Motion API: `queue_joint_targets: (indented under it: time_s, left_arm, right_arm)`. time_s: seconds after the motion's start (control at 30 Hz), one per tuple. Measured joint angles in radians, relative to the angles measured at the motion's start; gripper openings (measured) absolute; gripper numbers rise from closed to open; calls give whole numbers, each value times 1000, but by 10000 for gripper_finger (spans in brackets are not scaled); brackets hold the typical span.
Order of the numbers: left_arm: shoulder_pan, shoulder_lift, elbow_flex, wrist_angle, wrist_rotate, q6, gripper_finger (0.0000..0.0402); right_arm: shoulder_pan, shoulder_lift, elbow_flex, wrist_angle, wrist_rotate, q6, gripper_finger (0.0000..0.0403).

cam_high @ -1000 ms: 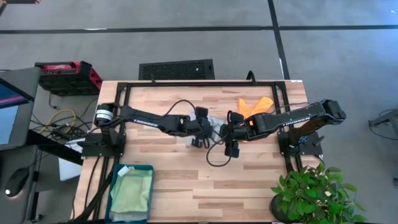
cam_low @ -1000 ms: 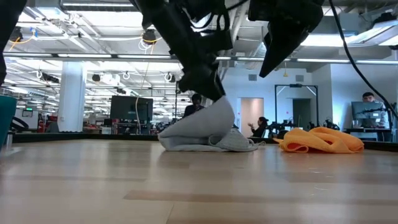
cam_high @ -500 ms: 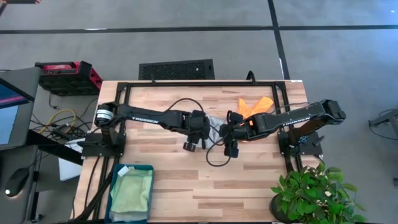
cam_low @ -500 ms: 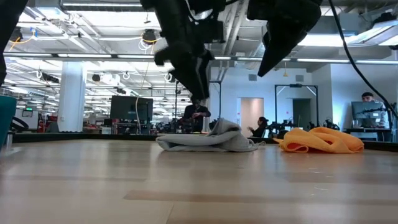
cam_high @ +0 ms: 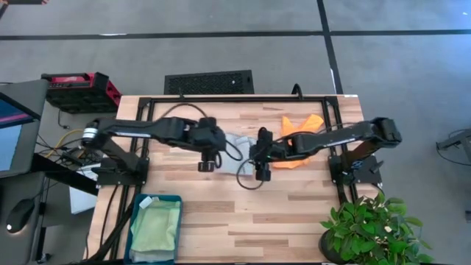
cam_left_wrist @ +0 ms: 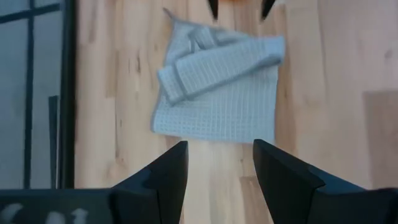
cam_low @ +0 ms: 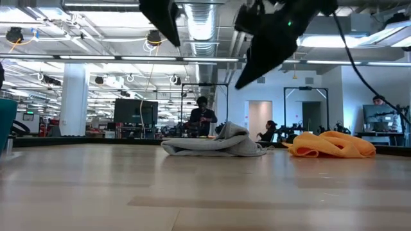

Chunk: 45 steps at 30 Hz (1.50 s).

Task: Fold microfiber towels
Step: Fold the gray microfiber towel

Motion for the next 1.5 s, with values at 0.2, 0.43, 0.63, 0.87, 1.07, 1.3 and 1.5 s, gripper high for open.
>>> queue_joint_targets:
  time_s: [0.2,0.43,0.63,0.87,1.07,1.3,1.5]
  left_arm:
    - [-42,-92,0,-32,-5,-95,174]
    - [-76,-120,0,-83,-45,-158,174]
    - [-90,-113,-1,-116,-92,-167,174]
    - [-89,-113,-1,-129,-104,-172,174]
    - [-89,-114,-1,-130,-107,-173,174]
    - [-89,-113,-1,-129,-106,-180,174]
    - [-89,-113,-1,-130,-106,-183,174]
  right_arm:
    - [-81,154,58,73,-9,-112,230]
    - [-173,316,220,51,-44,-124,230]
    - [-195,433,338,-26,-84,-154,230]
    - [-217,458,365,-68,-85,-176,230]
    - [-247,476,363,-45,-164,-177,230]
    - [-251,530,360,-50,-164,-177,230]
    - [-253,551,363,-105,-107,-173,230]
